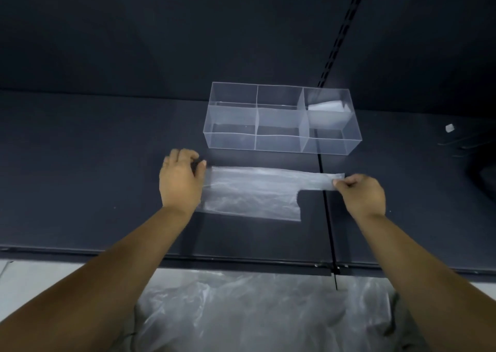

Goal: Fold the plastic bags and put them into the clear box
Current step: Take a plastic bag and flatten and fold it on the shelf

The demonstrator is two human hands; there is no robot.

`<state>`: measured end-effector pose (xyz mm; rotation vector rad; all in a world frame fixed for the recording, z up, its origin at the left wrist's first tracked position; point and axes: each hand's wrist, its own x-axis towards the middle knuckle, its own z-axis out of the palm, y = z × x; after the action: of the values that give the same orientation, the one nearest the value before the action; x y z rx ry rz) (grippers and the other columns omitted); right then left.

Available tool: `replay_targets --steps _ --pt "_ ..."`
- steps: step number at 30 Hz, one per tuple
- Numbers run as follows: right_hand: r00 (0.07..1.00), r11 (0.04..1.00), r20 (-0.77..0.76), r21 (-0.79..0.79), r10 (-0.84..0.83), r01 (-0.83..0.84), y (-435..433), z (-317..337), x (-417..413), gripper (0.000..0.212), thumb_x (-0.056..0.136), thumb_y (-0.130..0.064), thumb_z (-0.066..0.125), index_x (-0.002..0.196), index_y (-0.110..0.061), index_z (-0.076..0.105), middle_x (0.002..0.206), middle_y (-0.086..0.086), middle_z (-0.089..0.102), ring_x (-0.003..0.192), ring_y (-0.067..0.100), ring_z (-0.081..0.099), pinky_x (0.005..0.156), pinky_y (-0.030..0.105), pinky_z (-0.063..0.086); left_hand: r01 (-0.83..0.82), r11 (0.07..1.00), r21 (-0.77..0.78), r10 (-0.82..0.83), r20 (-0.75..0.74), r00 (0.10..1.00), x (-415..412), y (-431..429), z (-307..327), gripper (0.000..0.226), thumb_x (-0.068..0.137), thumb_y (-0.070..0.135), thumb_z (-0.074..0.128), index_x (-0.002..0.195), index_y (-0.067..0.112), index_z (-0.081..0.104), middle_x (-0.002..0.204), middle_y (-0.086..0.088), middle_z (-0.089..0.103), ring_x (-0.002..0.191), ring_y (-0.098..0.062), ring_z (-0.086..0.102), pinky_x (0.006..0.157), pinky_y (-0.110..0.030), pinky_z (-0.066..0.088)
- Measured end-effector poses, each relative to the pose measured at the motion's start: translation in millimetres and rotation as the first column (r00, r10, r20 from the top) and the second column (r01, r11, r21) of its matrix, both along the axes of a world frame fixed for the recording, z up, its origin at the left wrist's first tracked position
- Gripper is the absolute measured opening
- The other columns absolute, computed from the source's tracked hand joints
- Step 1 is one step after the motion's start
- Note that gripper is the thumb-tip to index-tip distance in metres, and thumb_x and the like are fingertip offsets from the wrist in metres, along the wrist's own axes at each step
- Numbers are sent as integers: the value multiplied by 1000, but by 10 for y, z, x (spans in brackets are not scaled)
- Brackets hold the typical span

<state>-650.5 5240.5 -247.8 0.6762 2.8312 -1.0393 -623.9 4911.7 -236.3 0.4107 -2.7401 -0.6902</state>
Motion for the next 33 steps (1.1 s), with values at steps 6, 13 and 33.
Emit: replay_targets --steps 6,13,33 --pt "982 972 -186 233 33 11 -327 207 111 26 84 -9 63 110 -5 58 114 19 53 98 36 53 75 42 46 568 789 -235 -559 110 822 269 343 -72 47 80 -10 61 125 0 59 132 -19 55 121 -35 54 110 -38 33" --pt "730 753 -186 154 658 -639 -1584 65 358 47 100 -17 41 146 -10 36 157 9 26 146 23 18 121 36 10 593 785 -180 -502 377 778 409 347 -366 57 103 39 21 153 18 1 161 2 -4 146 -12 -13 116 -32 -15" --pt "717 703 -154 416 680 -577 -523 -20 626 31 80 -32 74 105 -18 65 115 2 54 110 25 49 86 32 30 590 775 -228 -486 381 786 615 78 -180 92 84 74 15 153 12 4 161 -2 -3 145 -12 -13 116 -29 -17"
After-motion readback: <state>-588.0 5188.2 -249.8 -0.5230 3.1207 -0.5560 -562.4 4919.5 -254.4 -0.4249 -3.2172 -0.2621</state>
